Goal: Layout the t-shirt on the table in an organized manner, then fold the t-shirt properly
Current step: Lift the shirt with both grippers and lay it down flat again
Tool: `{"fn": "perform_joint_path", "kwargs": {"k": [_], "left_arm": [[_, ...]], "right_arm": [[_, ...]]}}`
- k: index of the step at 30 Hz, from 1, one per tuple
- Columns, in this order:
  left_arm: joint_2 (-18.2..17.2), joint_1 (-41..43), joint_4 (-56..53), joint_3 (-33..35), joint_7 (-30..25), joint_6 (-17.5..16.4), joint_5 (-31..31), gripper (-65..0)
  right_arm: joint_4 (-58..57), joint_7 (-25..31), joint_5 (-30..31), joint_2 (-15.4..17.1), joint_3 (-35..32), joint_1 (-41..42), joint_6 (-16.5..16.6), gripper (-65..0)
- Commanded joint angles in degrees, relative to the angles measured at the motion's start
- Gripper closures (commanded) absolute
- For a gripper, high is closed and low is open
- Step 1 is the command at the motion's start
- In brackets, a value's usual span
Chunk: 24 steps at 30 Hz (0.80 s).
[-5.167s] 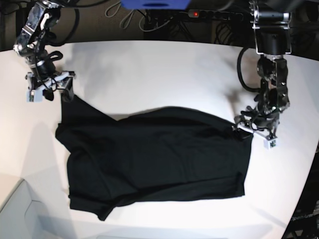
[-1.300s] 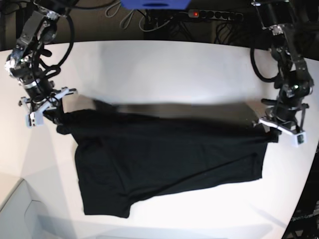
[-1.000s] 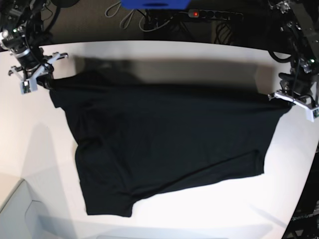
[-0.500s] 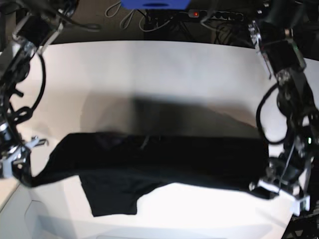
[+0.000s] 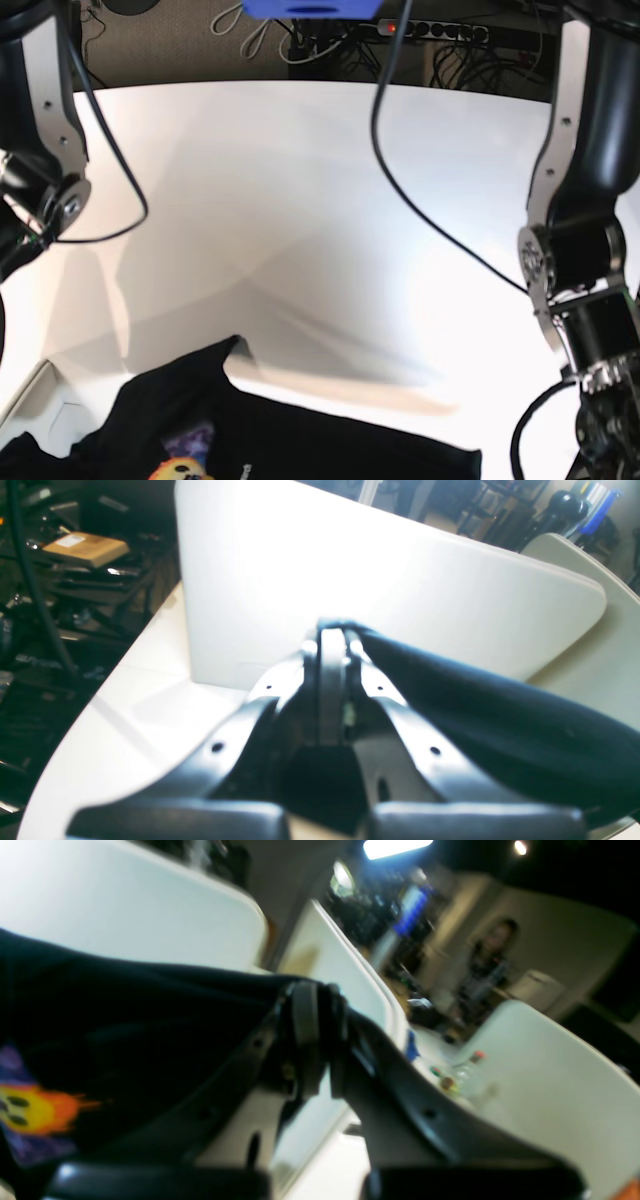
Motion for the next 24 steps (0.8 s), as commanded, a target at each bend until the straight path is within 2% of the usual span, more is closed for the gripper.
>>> {"fn": "perform_joint_path", "kwargs": {"k": [1,3,4,7,10,14,18,21,24], "left_arm": [[-0.55,0.46,2.36,-0.38,-0.86,0.16,0.13,-0.1],[-1.43,6.08,6.93,-0.65,1.34,0.08,0.13,-0.1],[-2.49,10.13,9.39,-0.74,2.13,0.08,0.13,-0.1],[-3.80,21.64,15.55,-1.00,2.39,-0.01,0.04,-0.1],[-3.72,34.13,22.05,-5.04,3.01,-0.10,0.04,-0.1],[-3.63,47.84,27.15,-8.74,3.01,-0.10,-0.93,-0.1],[-3.89,59.09,29.61,-13.04,3.01,-0.10,-7.34,-0.1],[-4.07,64.10,29.88,-14.45,3.10,-0.10,-9.98,-0.1],[-4.68,66.65,27.68,-14.19,2.57,-0.10,-9.01,-0.1]], "right_arm": [[2.03,0.56,0.74,0.65,0.46,-1.12,-0.27,0.0],[5.54,0.30,2.15,0.39,2.22,-7.80,-0.27,0.0],[7.21,0.30,3.64,-0.76,3.19,-11.93,-0.27,0.0],[11.43,0.47,6.72,-4.89,5.30,-22.57,-0.27,0.0],[14.07,0.65,9.71,-10.08,8.38,-33.47,-0.27,0.0],[13.72,5.04,14.63,-16.05,11.63,-47.36,-0.27,0.0],[13.28,10.40,15.16,-21.33,11.63,-59.23,-0.27,0.0],[12.93,12.43,15.16,-23.26,11.01,-66.26,-0.27,0.0],[12.40,12.34,15.16,-23.70,10.22,-71.36,-0.27,0.0]]}}
